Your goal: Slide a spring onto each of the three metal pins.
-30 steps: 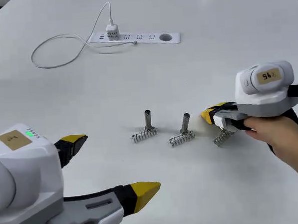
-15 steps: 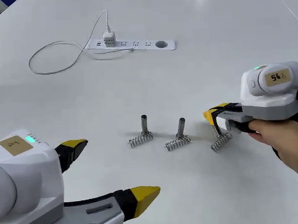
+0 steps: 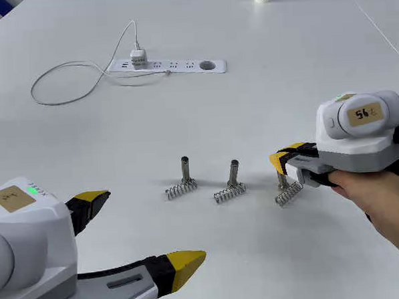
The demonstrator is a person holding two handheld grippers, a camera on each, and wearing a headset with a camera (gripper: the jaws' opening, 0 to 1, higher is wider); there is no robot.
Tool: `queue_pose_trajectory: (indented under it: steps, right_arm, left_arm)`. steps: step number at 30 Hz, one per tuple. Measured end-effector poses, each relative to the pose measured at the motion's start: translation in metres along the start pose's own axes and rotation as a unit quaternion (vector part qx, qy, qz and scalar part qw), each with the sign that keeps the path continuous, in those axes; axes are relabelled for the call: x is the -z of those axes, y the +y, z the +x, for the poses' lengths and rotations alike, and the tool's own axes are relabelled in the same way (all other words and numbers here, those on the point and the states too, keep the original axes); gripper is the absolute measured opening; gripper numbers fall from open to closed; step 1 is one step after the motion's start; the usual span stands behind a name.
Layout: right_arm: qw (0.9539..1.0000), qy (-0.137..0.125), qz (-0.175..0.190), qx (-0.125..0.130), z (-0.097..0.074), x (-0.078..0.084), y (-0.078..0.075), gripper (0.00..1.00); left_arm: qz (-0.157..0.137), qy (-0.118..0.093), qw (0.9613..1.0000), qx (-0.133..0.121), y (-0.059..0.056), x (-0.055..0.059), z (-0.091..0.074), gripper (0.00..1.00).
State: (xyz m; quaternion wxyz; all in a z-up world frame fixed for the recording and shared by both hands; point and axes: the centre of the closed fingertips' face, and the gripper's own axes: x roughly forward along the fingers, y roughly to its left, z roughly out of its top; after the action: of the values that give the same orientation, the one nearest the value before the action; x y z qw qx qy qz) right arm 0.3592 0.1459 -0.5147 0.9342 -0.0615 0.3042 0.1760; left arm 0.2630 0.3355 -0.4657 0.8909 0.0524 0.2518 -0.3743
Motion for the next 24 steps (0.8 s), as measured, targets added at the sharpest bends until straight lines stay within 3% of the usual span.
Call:
queue_pose_trajectory:
  steps: [24]
  right_arm:
    - [0.9996, 0.007, 0.001, 0.026, -0.016, 0.011, -0.006, 0.09]
  left_arm:
    - [0.001, -0.005, 0.9999, -0.011, 0.005, -0.001, -0.005, 0.89]
